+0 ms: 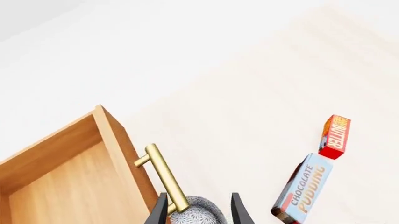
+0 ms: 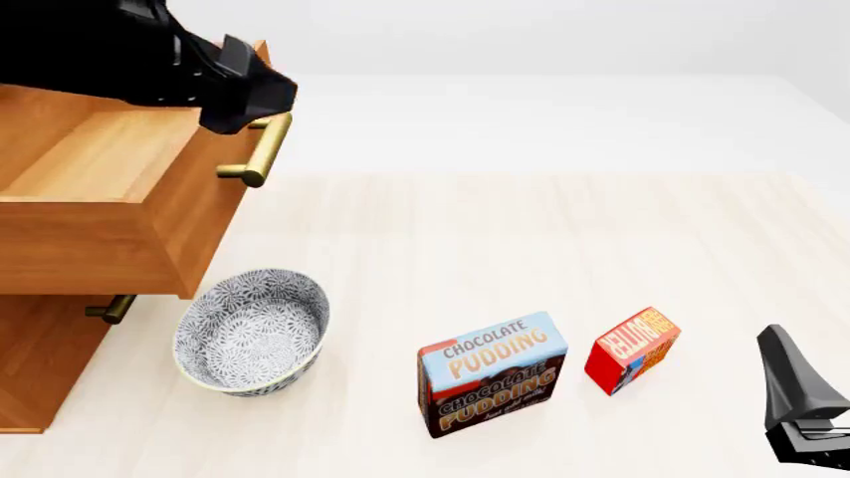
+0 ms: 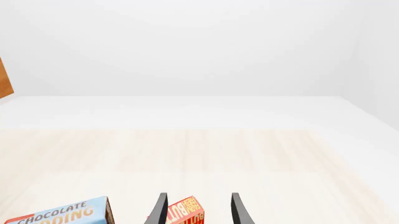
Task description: Put the butter at the back in the top drawer of the cabinet and close it.
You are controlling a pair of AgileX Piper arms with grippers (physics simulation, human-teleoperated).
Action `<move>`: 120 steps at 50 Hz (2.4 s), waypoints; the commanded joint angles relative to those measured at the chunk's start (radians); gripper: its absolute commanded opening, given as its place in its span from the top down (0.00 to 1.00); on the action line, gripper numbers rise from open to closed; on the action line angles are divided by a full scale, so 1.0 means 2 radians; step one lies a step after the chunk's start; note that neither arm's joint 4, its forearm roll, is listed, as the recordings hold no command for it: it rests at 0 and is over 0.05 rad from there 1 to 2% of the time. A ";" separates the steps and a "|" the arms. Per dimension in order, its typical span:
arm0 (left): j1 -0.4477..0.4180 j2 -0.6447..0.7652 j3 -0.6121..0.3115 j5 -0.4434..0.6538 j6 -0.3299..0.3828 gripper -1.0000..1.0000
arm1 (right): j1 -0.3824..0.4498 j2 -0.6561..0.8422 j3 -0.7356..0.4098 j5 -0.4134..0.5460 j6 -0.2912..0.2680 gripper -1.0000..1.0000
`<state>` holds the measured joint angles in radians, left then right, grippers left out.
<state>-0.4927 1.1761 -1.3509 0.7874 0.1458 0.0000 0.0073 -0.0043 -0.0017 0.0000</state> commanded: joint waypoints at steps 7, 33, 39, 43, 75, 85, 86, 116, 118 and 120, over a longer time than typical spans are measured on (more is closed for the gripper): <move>-0.042 0.065 -0.021 -0.025 0.011 0.00 | 0.000 0.000 0.000 0.000 0.000 0.00; -0.087 0.158 -0.064 -0.043 0.016 0.00 | 0.000 0.000 0.000 0.000 0.000 0.00; -0.086 0.167 -0.065 -0.044 0.023 0.00 | 0.000 0.000 0.000 0.000 0.000 0.00; -0.094 0.178 -0.068 -0.048 0.026 0.00 | 0.000 0.000 0.000 0.000 0.000 0.00; -0.138 0.267 -0.137 -0.044 0.033 0.00 | 0.000 0.000 0.000 0.000 0.000 0.00; -0.154 0.301 -0.170 -0.040 0.032 0.00 | 0.000 0.000 0.000 0.000 0.000 0.00; -0.155 0.303 -0.173 -0.039 0.032 0.00 | 0.000 0.000 0.000 0.000 0.000 0.00; -0.204 0.399 -0.281 -0.013 0.017 0.00 | 0.000 0.000 0.000 0.000 0.000 0.00; -0.205 0.402 -0.284 -0.013 0.018 0.00 | 0.000 0.000 0.000 0.000 0.000 0.00; -0.210 0.410 -0.294 -0.009 0.018 0.00 | 0.000 0.000 0.000 0.000 0.000 0.00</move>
<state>-0.8815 1.9338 -1.8649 0.7494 0.1898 0.0000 0.0073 -0.0043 -0.0017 0.0000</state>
